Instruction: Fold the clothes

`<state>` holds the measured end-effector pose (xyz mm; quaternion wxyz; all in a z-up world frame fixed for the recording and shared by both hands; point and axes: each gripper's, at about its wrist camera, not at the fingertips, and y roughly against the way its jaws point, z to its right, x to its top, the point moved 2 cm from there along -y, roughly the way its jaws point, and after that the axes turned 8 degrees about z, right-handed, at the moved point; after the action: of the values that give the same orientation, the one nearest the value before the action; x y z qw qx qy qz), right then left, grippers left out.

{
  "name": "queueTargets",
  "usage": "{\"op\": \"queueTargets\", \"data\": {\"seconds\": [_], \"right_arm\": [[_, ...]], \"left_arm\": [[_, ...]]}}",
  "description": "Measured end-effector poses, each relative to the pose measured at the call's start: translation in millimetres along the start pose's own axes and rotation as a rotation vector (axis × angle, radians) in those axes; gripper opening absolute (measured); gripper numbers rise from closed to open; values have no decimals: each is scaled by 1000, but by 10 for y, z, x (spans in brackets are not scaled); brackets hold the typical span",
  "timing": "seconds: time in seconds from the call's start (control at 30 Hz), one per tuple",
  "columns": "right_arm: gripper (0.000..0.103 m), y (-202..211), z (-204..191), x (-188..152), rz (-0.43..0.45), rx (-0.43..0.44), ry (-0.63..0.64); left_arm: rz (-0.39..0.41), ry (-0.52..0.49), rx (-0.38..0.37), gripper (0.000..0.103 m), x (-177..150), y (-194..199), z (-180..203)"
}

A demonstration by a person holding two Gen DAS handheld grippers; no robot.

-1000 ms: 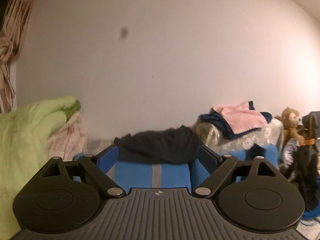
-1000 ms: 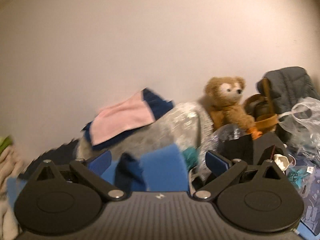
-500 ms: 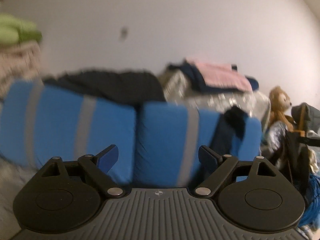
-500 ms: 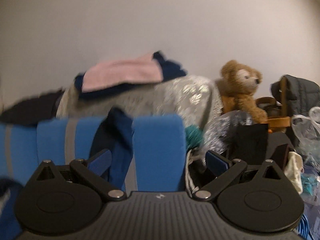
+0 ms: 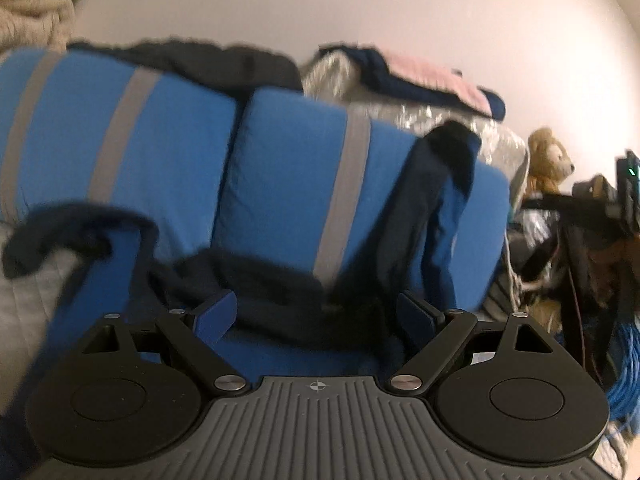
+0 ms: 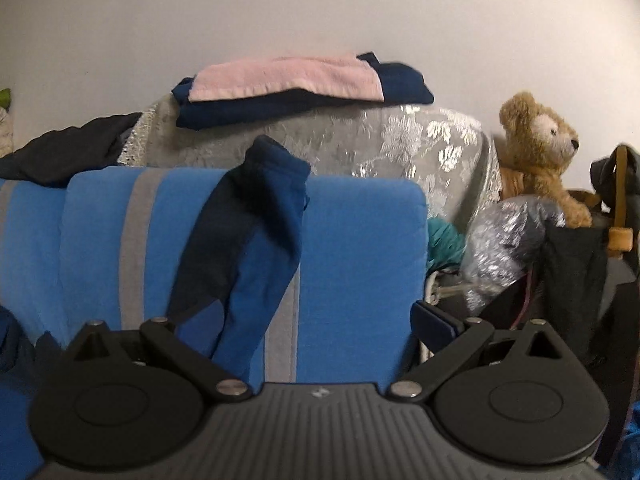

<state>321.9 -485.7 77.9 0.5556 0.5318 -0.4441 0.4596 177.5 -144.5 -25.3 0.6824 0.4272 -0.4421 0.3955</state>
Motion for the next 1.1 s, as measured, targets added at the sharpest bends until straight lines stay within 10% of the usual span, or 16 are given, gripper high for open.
{"op": "queueTargets", "data": {"seconds": [0.37, 0.57, 0.6, 0.67, 0.73, 1.1], "right_arm": [[88, -767, -183, -276, -16, -2, -62], [87, -1200, -291, -790, -165, 51, -227], [82, -1259, -310, -895, -193, 63, -261], [30, -1320, -340, -1071, -240, 93, -331], [11, -1325, -382, -1178, -287, 105, -366], [4, -442, -736, -1132, -324, 64, -83]], "left_arm": [[-74, 19, 10, 88, -125, -85, -157], [-121, 56, 21, 88, -168, -161, -263], [-124, 57, 19, 88, -169, -165, -273], [-134, 56, 14, 88, -174, -183, -281], [-139, 59, 7, 88, -173, -194, -284], [-156, 39, 31, 88, -203, -211, -317]]}}
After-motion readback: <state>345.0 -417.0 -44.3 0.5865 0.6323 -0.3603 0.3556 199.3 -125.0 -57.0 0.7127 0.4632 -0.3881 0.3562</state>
